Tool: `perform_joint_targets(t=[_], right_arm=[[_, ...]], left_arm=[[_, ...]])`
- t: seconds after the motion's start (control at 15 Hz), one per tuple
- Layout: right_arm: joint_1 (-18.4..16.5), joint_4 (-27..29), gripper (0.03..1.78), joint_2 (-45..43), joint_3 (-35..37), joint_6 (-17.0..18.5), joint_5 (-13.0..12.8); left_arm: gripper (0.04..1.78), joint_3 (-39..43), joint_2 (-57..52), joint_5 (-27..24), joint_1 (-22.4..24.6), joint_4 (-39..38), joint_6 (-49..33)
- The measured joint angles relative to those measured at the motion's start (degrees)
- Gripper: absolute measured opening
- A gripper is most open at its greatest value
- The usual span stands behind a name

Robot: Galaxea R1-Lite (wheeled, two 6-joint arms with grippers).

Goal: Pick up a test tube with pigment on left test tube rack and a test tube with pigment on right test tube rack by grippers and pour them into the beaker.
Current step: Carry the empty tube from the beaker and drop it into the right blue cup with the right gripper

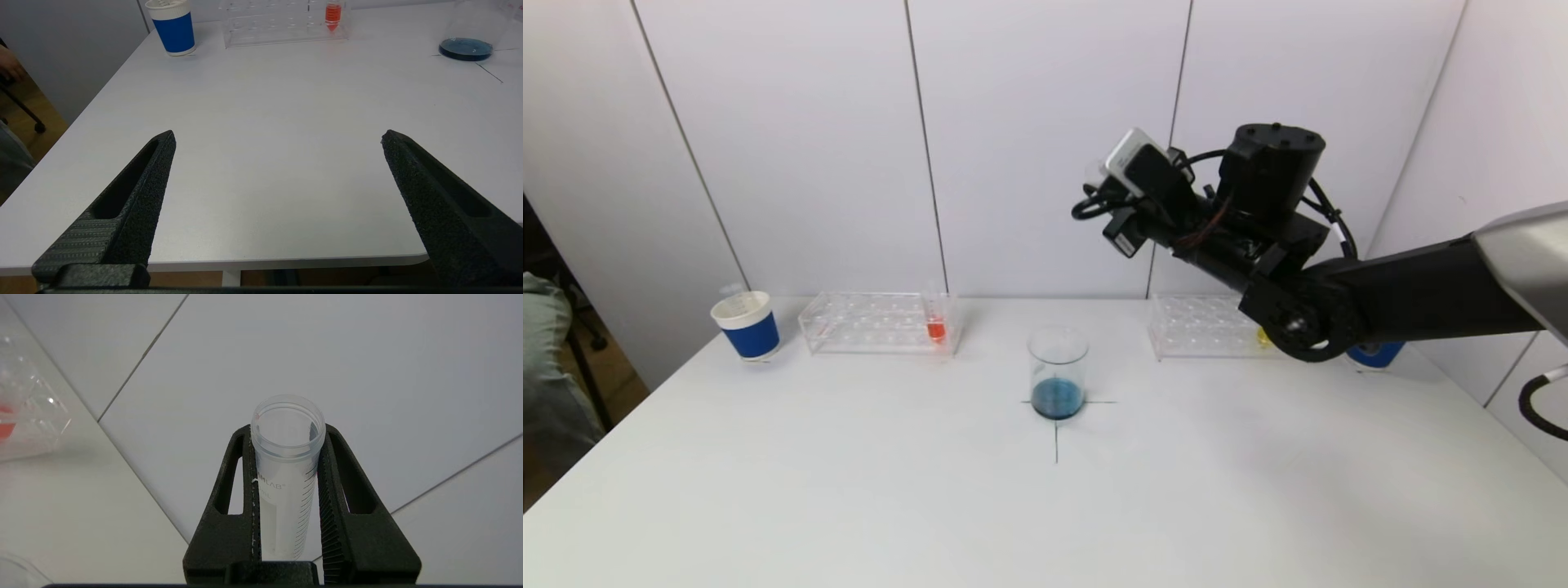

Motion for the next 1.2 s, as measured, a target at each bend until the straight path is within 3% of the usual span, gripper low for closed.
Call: perform_joint_targets(t=[0.4, 0.73, 0.87, 1.2], right_arm=[[0.45, 10.61, 0.46, -4.61, -8.00, 14.99, -14.96], [-1.79, 20.81, 0.46, -8.46, -15.06, 22.00, -28.28], [-4.00, 27.00, 0.46, -11.12, -16.18, 24.04, -30.56], [-14.63, 42.50, 0.46, -18.31, -18.40, 29.75, -30.76]], left_arm=[[1.76, 0.00, 0.00, 0.02, 0.00, -0.02, 0.00], [1.76, 0.00, 0.00, 0.06, 0.00, -0.02, -0.02], [1.76, 0.00, 0.00, 0.02, 0.00, 0.00, -0.02], [1.76, 0.00, 0.00, 0.05, 0.00, -0.02, 0.00]])
